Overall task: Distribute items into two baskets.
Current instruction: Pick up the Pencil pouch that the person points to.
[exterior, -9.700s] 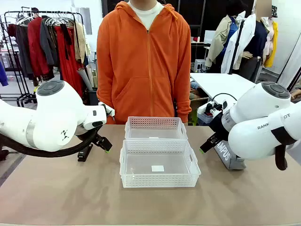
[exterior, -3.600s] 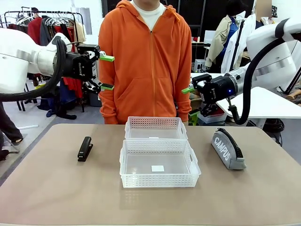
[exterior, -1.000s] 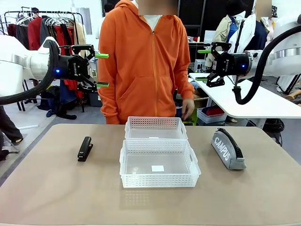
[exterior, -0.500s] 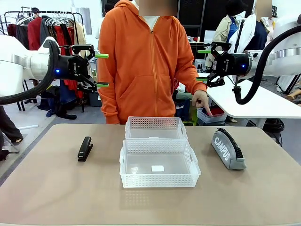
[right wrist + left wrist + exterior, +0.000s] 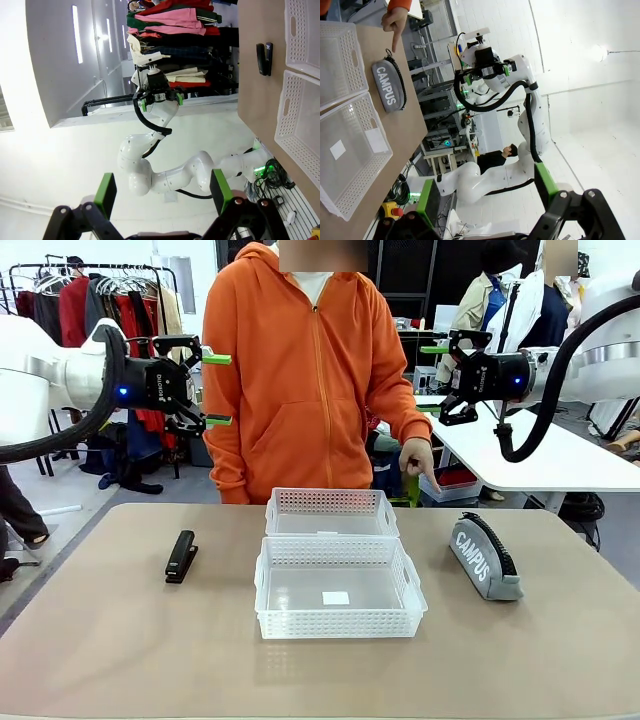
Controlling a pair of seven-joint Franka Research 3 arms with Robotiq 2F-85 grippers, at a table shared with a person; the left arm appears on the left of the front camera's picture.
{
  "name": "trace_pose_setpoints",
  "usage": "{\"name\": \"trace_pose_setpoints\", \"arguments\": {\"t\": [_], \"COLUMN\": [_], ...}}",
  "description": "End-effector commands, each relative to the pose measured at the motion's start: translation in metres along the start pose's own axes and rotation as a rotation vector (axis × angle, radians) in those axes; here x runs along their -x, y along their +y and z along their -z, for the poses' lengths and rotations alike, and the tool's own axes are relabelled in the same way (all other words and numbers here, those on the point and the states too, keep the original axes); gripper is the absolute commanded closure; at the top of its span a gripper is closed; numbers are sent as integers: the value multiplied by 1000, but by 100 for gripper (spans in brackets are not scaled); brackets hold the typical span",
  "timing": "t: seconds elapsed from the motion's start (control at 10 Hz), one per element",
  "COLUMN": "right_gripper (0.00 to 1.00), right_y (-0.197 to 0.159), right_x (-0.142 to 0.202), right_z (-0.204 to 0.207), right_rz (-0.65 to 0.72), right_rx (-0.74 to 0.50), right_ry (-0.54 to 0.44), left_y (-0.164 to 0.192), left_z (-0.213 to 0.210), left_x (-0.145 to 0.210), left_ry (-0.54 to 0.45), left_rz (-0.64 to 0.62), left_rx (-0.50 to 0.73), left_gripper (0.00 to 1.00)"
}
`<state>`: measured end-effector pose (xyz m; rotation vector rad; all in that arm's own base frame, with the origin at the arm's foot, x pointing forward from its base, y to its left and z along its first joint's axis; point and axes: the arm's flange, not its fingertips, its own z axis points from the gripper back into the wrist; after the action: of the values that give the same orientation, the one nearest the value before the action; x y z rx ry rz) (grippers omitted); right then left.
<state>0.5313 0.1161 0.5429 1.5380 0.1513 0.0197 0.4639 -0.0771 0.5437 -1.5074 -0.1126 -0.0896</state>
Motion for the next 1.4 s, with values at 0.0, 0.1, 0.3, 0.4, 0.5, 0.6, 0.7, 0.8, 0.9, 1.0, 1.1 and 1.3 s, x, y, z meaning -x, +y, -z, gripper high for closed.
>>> {"name": "trace_pose_setpoints", "arguments": {"t": [0.0,0.1,0.3,0.4,0.5,0.6,0.7,0.8,0.9,1.0,1.1,1.3], "right_gripper": [0,0,0,0,0,0,0,0,0,0,0,0], "right_y": [1,1,1,1,1,1,1,1,1,1,1,1], "right_x": [0,0,0,0,0,0,0,0,0,0,0,0], "right_z": [0,0,0,0,0,0,0,0,0,0,0,0], "right_rz": [0,0,0,0,0,0,0,0,0,0,0,0], "right_rx": [-1,-1,-1,-1,-1,-1,-1,-1,-1,-1,-1,-1], "right_ry": [-1,-1,-1,-1,-1,-1,-1,-1,-1,-1,-1,-1], "left_y": [-1,-1,-1,-1,-1,-1,-1,-1,-1,-1,-1,-1], "left_z": [-1,-1,-1,-1,-1,-1,-1,-1,-1,-1,-1,-1], "left_x": [0,0,0,0,0,0,0,0,0,0,0,0], "left_ry": [-1,-1,-1,-1,-1,-1,-1,-1,-1,-1,-1,-1], "left_rz": [2,2,2,2,2,2,2,2,2,2,2,2], "left_rx": [0,0,0,0,0,0,0,0,0,0,0,0], "left_gripper": [0,0,0,0,0,0,0,0,0,0,0,0]}}
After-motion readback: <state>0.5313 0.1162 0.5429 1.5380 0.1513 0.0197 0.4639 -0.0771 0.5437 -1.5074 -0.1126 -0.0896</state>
